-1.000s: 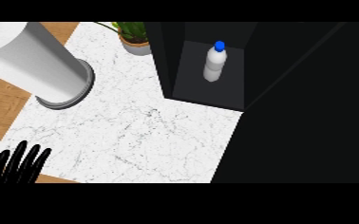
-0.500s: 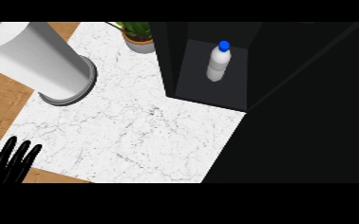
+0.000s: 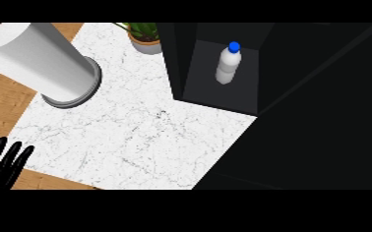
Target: Pick up the bottled water, place it into the cabinet and close the cabinet
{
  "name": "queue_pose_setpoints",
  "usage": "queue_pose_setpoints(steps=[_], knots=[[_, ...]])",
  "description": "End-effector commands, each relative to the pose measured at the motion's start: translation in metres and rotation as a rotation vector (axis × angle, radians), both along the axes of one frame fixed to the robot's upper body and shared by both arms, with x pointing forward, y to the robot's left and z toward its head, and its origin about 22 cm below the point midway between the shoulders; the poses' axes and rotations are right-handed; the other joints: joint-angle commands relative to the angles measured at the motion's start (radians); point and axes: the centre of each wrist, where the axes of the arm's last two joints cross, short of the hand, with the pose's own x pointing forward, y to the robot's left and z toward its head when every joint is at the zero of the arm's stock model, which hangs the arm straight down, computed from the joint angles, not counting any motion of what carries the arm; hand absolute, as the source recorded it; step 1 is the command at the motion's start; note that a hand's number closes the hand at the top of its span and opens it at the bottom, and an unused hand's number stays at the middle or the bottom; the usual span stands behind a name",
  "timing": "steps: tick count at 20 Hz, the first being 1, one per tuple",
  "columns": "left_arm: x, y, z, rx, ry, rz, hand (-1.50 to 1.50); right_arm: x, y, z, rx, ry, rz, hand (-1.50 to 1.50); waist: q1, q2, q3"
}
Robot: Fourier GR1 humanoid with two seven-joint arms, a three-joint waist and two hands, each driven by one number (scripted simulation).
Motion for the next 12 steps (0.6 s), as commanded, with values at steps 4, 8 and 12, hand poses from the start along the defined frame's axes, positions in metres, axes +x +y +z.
queue_pose_setpoints(steps=[4,8,12], knots=[[-0.004,0.009,0.0,-0.023,0.005,0.008,-1.5,0.051,0.029,-0.016,0.081,0.22,-0.044,1.5,-0.007,-0.001,0.008],[-0.006,0.018,0.002,-0.025,0.015,0.032,-1.5,0.1,0.02,-0.016,0.083,0.22,-0.202,1.5,-0.03,-0.011,0.01],[-0.007,0.02,0.002,-0.023,0.013,0.04,-1.5,0.151,0.032,-0.005,0.098,0.228,-0.366,1.5,-0.042,-0.017,0.012]])
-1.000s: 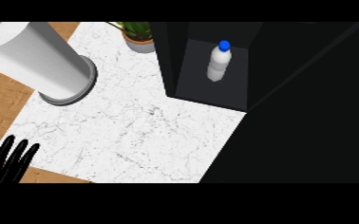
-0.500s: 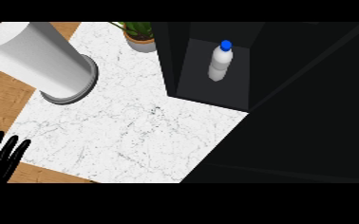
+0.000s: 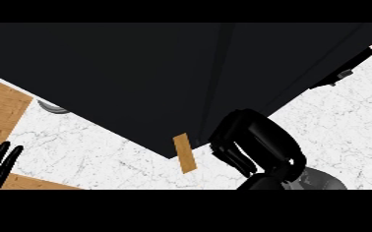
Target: Pick up the bottled water, place it into the cabinet and close the cabinet
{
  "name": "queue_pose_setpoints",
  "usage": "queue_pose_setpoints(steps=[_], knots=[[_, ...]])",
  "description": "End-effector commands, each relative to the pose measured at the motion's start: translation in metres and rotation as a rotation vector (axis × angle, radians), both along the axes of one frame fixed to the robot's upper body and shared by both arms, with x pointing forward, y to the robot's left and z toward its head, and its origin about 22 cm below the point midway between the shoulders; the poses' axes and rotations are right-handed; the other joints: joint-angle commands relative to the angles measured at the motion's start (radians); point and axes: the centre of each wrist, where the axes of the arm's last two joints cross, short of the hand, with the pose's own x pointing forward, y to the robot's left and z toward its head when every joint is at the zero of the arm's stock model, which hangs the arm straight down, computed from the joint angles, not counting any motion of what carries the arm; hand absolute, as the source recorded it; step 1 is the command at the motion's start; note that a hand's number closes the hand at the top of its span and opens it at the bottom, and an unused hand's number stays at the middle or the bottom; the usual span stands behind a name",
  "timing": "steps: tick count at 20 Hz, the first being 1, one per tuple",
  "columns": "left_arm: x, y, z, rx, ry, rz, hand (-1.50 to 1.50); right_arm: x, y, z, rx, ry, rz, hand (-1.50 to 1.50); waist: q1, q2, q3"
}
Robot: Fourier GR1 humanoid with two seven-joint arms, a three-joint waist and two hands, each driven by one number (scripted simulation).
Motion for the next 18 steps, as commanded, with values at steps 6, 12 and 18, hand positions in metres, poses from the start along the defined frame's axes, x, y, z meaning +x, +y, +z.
queue_pose_setpoints(steps=[6,12,18], knots=[[-0.004,0.019,0.005,-0.044,-0.027,0.004,-1.5,0.107,0.04,0.016,-0.04,0.043,-0.287,1.5,-0.038,-0.006,0.007],[-0.01,0.011,0.001,-0.045,-0.007,-0.004,-1.5,0.141,0.041,0.021,-0.083,0.037,-0.326,1.5,-0.063,-0.009,0.008],[-0.005,0.006,0.004,-0.045,-0.021,-0.006,-1.5,0.148,0.039,0.005,-0.078,0.029,-0.322,1.5,-0.072,-0.007,0.008]])
